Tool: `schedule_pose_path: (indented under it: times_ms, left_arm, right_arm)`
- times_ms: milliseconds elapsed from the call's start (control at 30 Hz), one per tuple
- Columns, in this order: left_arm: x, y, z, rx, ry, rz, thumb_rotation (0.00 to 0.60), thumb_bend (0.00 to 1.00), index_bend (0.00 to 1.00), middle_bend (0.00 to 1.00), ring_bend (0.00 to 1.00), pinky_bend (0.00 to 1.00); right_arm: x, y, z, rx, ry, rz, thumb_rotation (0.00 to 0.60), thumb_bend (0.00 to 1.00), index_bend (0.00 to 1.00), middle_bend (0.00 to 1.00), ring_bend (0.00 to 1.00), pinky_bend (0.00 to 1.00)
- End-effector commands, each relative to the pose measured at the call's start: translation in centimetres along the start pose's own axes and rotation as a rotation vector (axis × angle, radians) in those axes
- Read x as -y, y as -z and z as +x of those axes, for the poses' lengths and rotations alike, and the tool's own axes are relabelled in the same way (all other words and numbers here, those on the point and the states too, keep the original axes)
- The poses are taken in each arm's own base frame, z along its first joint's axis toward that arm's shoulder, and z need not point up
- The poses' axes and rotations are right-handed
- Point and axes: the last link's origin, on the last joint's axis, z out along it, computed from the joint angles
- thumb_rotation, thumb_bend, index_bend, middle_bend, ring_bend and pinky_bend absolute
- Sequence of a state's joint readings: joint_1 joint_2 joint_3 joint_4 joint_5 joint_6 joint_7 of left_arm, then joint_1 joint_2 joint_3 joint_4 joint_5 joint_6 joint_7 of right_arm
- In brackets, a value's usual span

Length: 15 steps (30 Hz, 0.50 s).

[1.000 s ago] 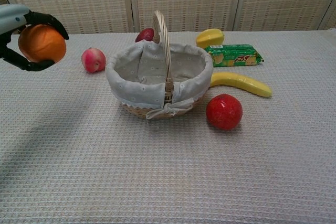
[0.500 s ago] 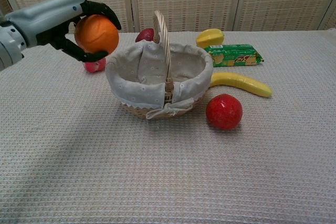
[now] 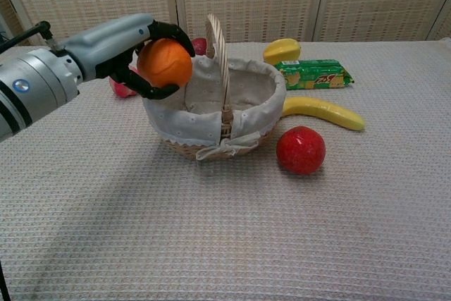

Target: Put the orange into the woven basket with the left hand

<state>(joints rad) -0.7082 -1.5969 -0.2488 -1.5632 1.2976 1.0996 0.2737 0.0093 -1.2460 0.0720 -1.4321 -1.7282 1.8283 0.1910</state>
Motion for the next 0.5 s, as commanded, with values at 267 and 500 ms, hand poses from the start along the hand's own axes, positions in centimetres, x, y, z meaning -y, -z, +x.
schedule_pose_path:
  times_ms: [267, 500]
  left_arm:
    - [0.12, 0.40, 0.07, 0.043, 0.047, -0.011, 0.600, 0.37, 0.00, 0.00, 0.04, 0.31]
    - [0.19, 0.57, 0.58, 0.033, 0.041, -0.008, 0.600, 0.35, 0.00, 0.00, 0.02, 0.30]
  right_arm:
    - [0.05, -0.02, -0.19, 0.006, 0.005, 0.001, 0.600, 0.26, 0.19, 0.03, 0.00, 0.15]
    - [0.07, -0.01, -0.20, 0.010, 0.004, 0.000, 0.600, 0.26, 0.19, 0.03, 0.00, 0.15]
